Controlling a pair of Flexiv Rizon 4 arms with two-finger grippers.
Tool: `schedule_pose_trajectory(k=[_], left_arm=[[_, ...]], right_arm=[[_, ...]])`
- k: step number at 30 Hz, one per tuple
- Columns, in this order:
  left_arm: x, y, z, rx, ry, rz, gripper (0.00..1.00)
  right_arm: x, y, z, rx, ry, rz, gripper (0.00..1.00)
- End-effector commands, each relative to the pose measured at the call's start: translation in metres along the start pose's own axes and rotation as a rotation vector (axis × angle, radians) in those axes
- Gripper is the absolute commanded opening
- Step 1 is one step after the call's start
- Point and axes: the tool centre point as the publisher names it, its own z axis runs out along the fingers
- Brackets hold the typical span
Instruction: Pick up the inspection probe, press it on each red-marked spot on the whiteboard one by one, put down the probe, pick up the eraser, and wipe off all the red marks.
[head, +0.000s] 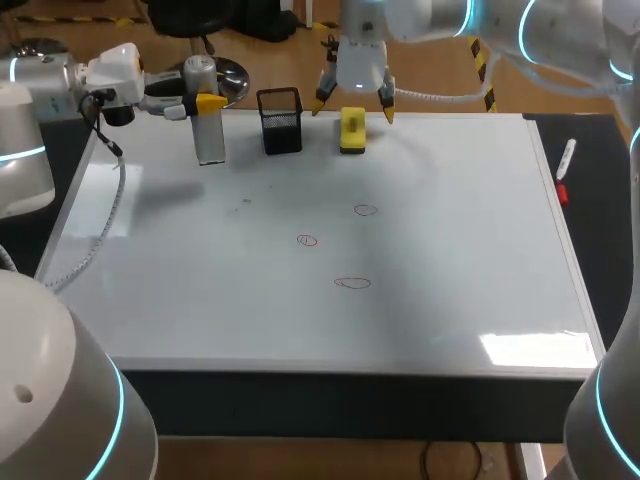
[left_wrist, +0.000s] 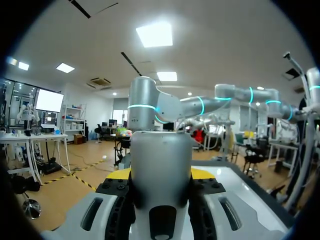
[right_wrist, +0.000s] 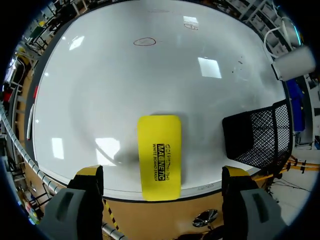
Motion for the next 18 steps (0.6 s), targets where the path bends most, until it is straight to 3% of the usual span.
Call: schedule_pose_trajectory(k=[1, 10, 18], left_arm=[[0.001, -0.001, 0.0, 0.001, -0.001, 0.002, 0.0], [0.001, -0.001, 0.0, 0.001, -0.001, 0.002, 0.0], [0.001, -0.001, 0.0, 0.001, -0.001, 0.002, 0.0]], right_arm=[[-0.006, -0.01, 0.005, -0.04, 0.032, 0.018, 1.0], [-0.006, -0.008, 0.015, -0.055, 0.053, 0.061, 1.0], [-0.01, -0.005, 0.015, -0.049, 0.03, 0.03, 1.0]])
